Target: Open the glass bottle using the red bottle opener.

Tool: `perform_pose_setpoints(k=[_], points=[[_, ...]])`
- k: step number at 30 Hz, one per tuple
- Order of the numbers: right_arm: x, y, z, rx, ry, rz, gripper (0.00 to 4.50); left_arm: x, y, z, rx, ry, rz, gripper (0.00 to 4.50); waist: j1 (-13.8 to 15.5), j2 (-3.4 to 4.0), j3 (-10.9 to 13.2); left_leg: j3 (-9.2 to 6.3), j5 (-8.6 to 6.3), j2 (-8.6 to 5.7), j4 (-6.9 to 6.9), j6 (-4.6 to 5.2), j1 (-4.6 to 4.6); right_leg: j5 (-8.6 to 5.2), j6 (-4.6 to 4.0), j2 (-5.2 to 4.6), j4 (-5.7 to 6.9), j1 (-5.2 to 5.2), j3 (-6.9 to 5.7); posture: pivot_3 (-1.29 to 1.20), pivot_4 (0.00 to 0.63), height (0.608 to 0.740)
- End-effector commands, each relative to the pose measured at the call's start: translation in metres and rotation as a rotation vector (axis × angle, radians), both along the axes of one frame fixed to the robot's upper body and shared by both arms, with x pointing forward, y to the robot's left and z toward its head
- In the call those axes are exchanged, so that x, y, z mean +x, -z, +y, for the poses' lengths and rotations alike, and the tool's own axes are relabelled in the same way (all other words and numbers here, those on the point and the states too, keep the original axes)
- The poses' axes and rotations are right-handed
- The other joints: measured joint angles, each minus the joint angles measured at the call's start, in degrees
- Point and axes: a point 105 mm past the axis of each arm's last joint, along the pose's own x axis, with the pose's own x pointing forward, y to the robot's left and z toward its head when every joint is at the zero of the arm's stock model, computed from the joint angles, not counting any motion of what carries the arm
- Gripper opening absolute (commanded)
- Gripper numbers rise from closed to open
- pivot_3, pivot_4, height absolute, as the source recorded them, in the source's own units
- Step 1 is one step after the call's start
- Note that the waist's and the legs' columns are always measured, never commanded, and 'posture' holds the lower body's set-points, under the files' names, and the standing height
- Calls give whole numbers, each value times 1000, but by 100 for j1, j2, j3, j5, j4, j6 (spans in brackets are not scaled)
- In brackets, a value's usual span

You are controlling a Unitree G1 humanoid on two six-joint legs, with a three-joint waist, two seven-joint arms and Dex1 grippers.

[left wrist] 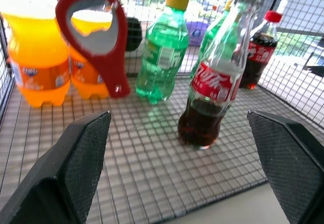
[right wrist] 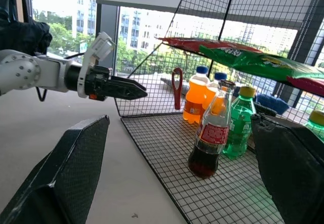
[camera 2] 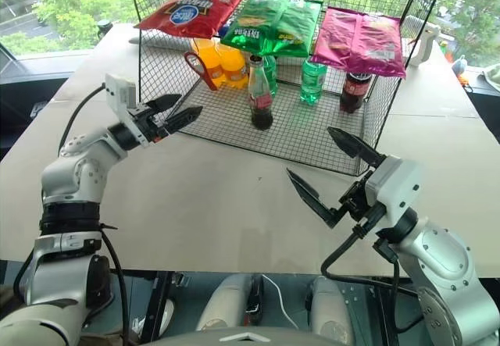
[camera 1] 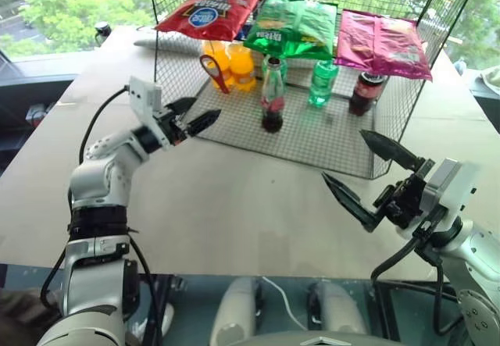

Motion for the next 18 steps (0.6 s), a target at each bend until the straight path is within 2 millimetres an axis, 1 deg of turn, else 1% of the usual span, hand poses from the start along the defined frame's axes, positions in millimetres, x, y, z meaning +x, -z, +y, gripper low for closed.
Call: perform_pose_setpoints(k=[1,5,11,16,18], points=[[-6,-12,3,8,-11,-55,4500,10,-17,4,-15,-13,-47,4467,0,0,0,0,0,0,1,0,0,0,0,1,1,0,0,0,150,740],[-5,-12,3,-5,-1,-56,4500,27,-26,3,-29,-41,-51,4467,12,-4,2,0,0,0,8,1,-3,1,2,2,2,0,-1,0,150,740],[-7,-8,0,-18,27,-51,4500,49,-32,-3,-26,-86,-43,4467,9,-11,0,5,-1,-5,11,2,-6,4,8,3,2,2,-3,0,150,740],[-8,-6,-3,-16,64,-46,4500,60,-32,-8,15,-122,-54,4467,-3,-15,3,8,-1,-12,13,3,-7,5,9,5,3,2,-3,0,150,740],[-8,-5,-4,-18,78,-44,4500,63,-34,-10,10,-132,-63,4074,-9,-16,3,6,-1,-12,13,3,-6,5,9,5,3,2,-2,0,150,740]])
